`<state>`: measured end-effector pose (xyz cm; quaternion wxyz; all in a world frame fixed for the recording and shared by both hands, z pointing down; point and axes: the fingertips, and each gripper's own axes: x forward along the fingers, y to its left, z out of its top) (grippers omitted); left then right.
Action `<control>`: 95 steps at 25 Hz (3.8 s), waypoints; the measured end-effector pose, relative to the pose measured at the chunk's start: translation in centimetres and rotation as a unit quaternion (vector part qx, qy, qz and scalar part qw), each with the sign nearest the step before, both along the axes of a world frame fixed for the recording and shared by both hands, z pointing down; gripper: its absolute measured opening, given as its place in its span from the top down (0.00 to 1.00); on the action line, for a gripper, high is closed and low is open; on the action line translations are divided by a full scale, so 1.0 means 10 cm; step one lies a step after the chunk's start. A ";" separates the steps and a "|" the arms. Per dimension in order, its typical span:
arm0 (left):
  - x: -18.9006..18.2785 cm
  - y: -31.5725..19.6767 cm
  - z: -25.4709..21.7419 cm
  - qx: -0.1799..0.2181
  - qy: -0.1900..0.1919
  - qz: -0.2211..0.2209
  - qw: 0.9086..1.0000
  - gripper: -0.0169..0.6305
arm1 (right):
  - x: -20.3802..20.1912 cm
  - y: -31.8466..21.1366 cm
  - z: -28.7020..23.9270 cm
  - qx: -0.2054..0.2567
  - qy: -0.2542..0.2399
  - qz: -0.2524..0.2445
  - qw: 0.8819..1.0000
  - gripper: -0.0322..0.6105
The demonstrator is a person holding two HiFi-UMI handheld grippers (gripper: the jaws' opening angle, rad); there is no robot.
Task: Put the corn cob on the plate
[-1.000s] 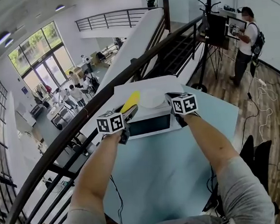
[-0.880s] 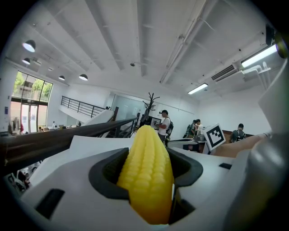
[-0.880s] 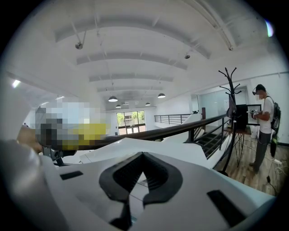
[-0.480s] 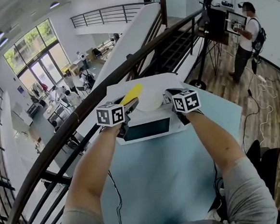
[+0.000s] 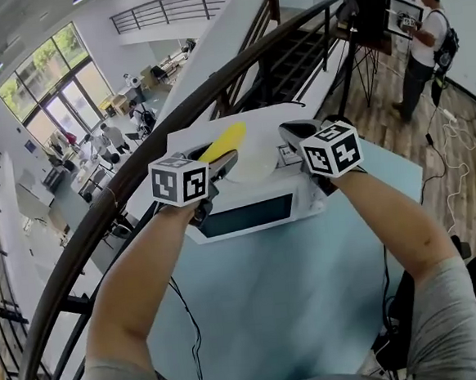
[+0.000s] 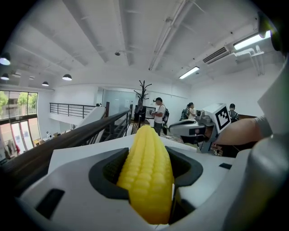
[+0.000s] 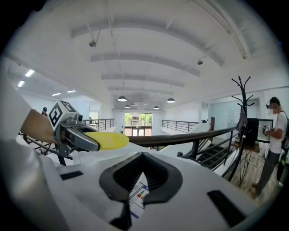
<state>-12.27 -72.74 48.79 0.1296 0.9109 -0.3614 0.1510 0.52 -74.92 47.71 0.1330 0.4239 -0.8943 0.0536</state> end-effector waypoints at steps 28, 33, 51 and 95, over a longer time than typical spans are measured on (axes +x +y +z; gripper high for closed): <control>0.28 -0.10 0.39 -0.001 -0.132 0.074 0.988 0.59 | -0.12 -0.11 0.10 0.027 0.031 -0.053 0.998 0.92; 0.32 -0.12 0.46 -0.003 -0.147 0.078 0.986 0.59 | -0.12 -0.10 0.12 0.030 0.031 -0.054 0.998 0.92; 0.36 -0.10 0.47 -0.015 -0.155 0.063 0.986 0.46 | -0.22 -0.03 0.11 0.022 0.014 -0.068 0.997 0.92; -0.66 1.14 -0.68 0.038 0.052 -0.039 0.997 0.52 | 0.13 0.88 -0.46 -0.013 -0.054 0.018 0.998 0.92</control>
